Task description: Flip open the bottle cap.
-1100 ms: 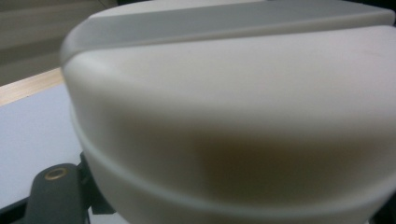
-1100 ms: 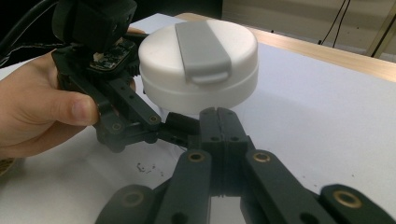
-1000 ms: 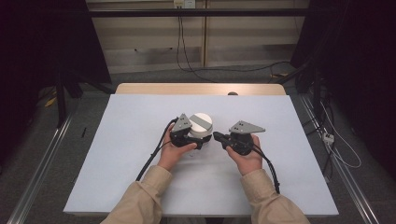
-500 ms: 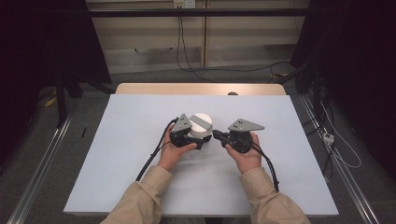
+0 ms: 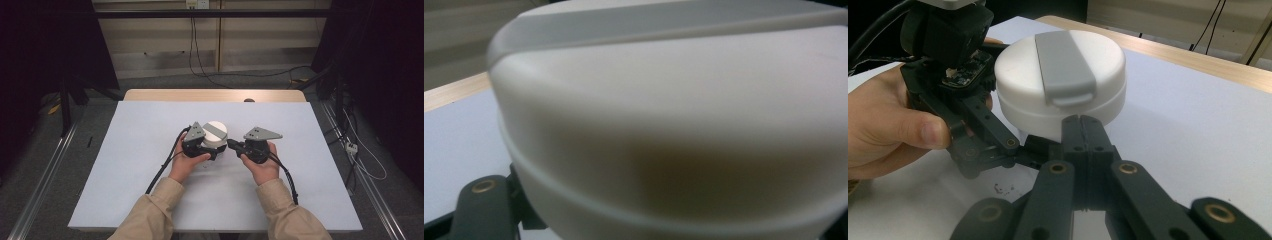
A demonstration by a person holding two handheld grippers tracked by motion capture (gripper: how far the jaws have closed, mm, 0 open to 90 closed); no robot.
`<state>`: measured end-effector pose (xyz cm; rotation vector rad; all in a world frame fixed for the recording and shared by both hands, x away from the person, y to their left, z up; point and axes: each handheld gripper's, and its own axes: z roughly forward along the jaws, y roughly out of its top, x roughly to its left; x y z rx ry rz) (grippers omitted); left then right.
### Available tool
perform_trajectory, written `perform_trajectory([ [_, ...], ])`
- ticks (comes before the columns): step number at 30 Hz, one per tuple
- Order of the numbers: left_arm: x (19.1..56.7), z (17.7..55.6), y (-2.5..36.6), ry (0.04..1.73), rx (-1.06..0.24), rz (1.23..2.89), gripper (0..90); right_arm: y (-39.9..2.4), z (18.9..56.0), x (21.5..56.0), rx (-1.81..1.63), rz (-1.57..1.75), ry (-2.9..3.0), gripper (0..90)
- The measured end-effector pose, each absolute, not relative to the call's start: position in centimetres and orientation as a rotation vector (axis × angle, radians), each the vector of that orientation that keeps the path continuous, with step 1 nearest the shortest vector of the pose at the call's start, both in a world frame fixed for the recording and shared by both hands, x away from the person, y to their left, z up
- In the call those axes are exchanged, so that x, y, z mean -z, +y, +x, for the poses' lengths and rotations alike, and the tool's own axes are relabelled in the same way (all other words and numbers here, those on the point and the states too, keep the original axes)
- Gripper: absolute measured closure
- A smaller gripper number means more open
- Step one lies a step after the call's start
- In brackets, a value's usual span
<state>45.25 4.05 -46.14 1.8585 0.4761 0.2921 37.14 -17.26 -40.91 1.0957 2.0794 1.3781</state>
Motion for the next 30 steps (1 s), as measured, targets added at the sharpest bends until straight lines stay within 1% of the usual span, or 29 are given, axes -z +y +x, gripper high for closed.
perform_trajectory([
  [17,46.2,45.3,4.0,0.475,-0.292,1.859,18.5,-16.9,37.2,40.2,-1.383,1.077,2.074,90.0],
  [30,46.2,45.3,4.0,0.477,-0.292,1.86,18.5,-16.5,37.5,38.8,-1.401,1.051,2.057,90.0],
])
